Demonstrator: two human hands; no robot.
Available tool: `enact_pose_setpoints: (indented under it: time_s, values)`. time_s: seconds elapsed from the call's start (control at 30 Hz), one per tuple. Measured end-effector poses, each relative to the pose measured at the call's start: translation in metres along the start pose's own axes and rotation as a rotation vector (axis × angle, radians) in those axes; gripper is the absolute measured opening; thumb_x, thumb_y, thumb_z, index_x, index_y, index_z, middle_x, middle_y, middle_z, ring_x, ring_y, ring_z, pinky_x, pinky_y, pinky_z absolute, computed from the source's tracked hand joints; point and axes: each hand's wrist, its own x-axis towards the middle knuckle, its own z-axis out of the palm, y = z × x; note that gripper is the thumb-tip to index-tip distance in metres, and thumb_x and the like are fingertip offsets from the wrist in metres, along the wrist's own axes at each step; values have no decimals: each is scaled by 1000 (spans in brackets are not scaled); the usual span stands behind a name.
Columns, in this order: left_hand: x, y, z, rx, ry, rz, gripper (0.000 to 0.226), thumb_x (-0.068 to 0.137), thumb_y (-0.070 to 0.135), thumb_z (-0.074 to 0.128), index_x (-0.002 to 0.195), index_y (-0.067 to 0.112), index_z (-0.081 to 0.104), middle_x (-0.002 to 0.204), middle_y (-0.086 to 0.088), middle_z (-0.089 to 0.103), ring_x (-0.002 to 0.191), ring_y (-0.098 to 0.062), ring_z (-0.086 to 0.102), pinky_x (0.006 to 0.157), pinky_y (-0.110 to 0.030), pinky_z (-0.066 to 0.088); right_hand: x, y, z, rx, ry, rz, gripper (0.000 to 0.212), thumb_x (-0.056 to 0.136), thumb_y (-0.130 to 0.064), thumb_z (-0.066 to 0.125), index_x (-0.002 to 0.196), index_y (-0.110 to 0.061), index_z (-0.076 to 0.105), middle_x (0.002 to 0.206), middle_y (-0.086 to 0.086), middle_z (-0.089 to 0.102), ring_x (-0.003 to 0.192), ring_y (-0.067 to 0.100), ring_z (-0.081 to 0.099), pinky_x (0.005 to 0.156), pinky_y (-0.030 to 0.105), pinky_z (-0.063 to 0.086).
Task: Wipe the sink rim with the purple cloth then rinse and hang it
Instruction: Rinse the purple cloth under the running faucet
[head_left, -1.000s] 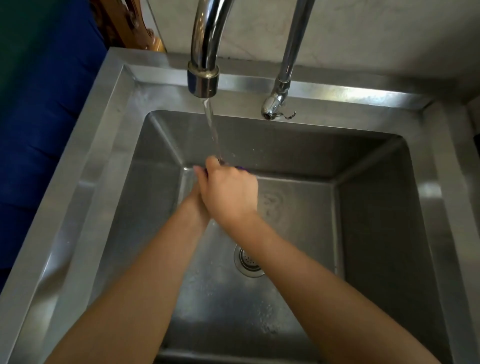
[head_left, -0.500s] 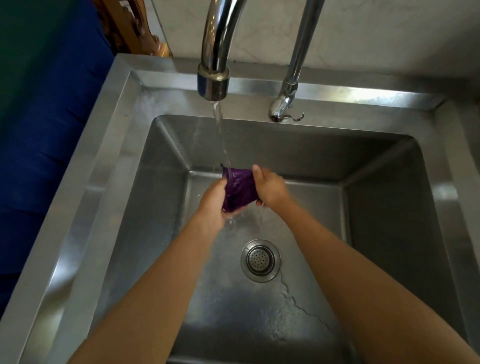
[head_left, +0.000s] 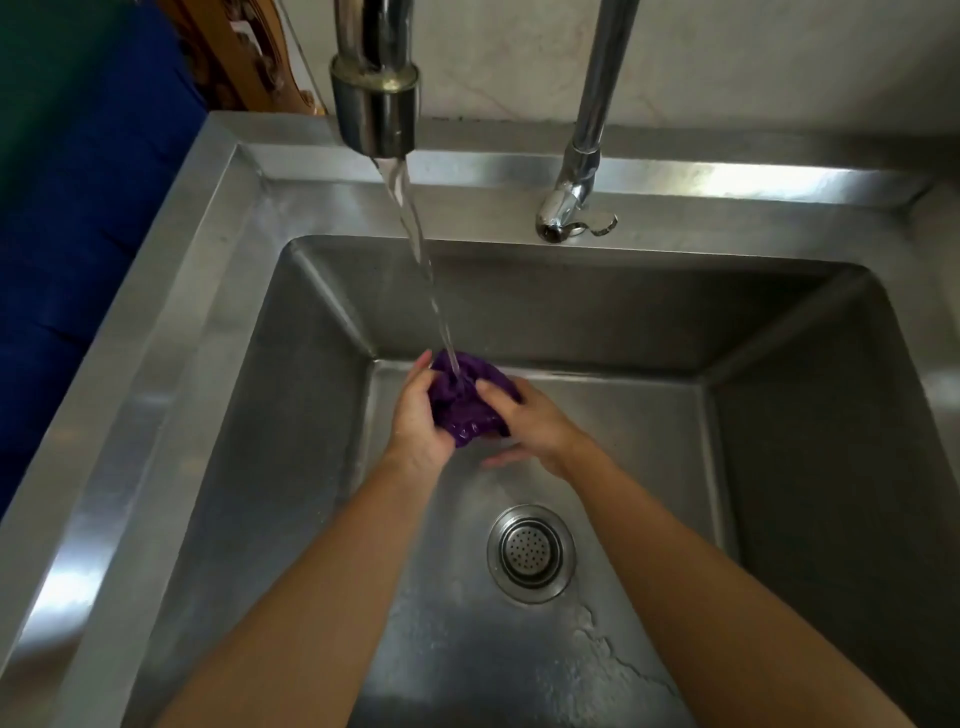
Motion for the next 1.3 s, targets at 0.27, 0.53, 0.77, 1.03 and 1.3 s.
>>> enact_pose_setpoints:
  time_s: [0.27, 0.53, 0.77, 1.03, 1.3]
  values:
    - [20, -13, -3, 277, -188, -107, 48, 93, 49, 40, 69, 15, 63, 63, -5, 66, 54, -13, 67, 49, -18, 52, -3, -7, 30, -728, 301, -444, 37, 87, -47, 55, 109, -18, 53, 107, 13, 61, 96, 32, 59, 79, 36, 47]
    - [29, -36, -9, 524, 92, 143, 34, 94, 40, 46, 78, 13, 60, 72, -7, 68, 74, -23, 63, 65, -24, 53, 36, -12, 17, -668, 467, -168, 46, 97, -38, 33, 105, -4, 64, 109, 22, 66, 104, 38, 60, 81, 37, 47]
    - [25, -25, -12, 274, -83, 10, 31, 91, 40, 48, 94, 13, 63, 83, -7, 70, 69, -16, 65, 61, -23, 52, 2, 8, 34, -701, 376, -406, 37, 96, -44, 34, 110, -13, 49, 107, 20, 60, 95, 38, 60, 77, 41, 46]
    - [16, -39, -15, 583, 144, 50, 32, 93, 35, 46, 73, 14, 60, 83, -11, 65, 77, -25, 65, 75, -34, 53, 36, 3, 34, -517, 536, -160, 45, 97, -37, 34, 95, -6, 67, 101, 20, 68, 97, 38, 62, 77, 37, 47]
    - [20, -34, -22, 426, 22, 0, 36, 96, 35, 42, 74, 10, 57, 66, -7, 61, 61, -15, 59, 58, -23, 47, -6, 23, 68, -471, 584, -275, 35, 97, -44, 33, 104, -13, 49, 103, 16, 61, 90, 36, 60, 75, 43, 50]
